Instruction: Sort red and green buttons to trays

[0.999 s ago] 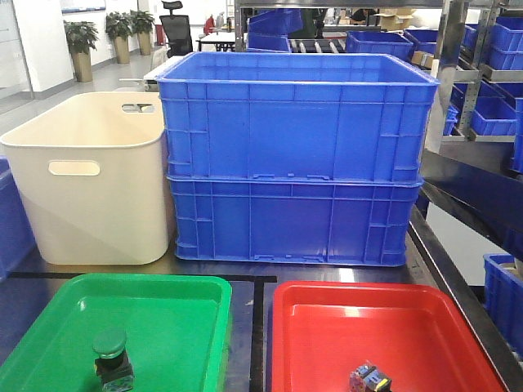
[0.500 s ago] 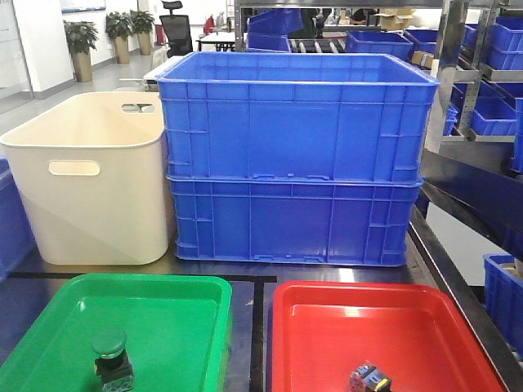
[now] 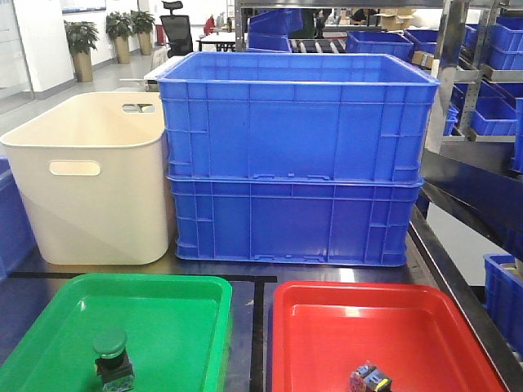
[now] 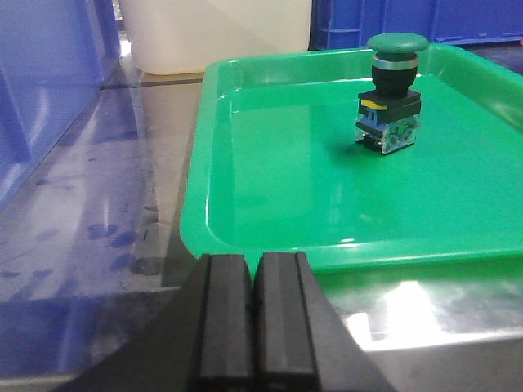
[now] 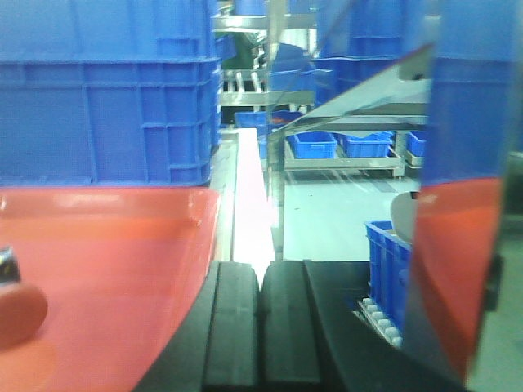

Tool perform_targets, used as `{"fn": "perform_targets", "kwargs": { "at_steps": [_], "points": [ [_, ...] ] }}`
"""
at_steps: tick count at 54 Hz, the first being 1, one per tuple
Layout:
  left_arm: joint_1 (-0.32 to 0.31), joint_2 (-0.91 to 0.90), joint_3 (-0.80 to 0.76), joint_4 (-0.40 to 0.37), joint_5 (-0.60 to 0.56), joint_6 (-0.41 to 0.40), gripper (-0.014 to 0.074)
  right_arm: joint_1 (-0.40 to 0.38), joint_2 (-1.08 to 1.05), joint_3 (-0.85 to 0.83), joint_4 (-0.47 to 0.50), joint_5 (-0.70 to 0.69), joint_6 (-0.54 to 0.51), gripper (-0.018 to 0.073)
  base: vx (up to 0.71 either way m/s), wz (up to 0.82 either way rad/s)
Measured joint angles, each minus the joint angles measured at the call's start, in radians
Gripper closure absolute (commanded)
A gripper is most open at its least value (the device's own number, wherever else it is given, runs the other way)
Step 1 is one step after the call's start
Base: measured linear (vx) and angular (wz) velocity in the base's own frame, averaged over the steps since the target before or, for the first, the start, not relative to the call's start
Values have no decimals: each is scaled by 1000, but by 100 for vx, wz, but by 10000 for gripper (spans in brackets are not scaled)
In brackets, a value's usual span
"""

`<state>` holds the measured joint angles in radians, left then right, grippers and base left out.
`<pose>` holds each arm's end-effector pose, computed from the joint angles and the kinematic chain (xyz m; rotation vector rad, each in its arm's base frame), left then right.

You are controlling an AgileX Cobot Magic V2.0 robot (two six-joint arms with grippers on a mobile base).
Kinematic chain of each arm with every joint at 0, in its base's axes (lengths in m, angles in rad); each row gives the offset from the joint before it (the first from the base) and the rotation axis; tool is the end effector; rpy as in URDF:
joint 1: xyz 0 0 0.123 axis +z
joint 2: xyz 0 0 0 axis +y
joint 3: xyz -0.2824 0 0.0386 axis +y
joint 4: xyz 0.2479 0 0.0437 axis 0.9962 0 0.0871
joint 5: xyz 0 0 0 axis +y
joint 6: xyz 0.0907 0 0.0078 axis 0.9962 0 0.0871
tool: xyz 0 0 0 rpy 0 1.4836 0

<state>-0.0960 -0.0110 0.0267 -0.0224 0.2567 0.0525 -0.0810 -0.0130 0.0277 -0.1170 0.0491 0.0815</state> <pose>0.0549 -0.0058 0.1814 0.1154 1.7524 -0.0525 0.0564 -0.0051 0.2000 0.0399 1.5473 -0.0966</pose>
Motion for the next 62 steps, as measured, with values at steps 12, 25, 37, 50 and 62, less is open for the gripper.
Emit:
{"fn": "perform_targets", "kwargs": {
  "at_steps": [12, 25, 37, 50, 62],
  "points": [
    [0, 0, 0, 0, 0, 0, 602, 65, 0, 0, -10, 26, -2, 568, 0, 0],
    [0, 0, 0, 0, 0, 0, 602, 68, 0, 2, -11, 36, -2, 568, 0, 0],
    [0, 0, 0, 0, 0, 0, 602, 68, 0, 3, -12, 38, -2, 568, 0, 0],
    [0, 0, 0, 0, 0, 0, 602, 68, 0, 3, -12, 38, -2, 568, 0, 0],
    [0, 0, 0, 0, 0, 0, 602, 68, 0, 3, -12, 38, -2, 568, 0, 0]
  ]
}}
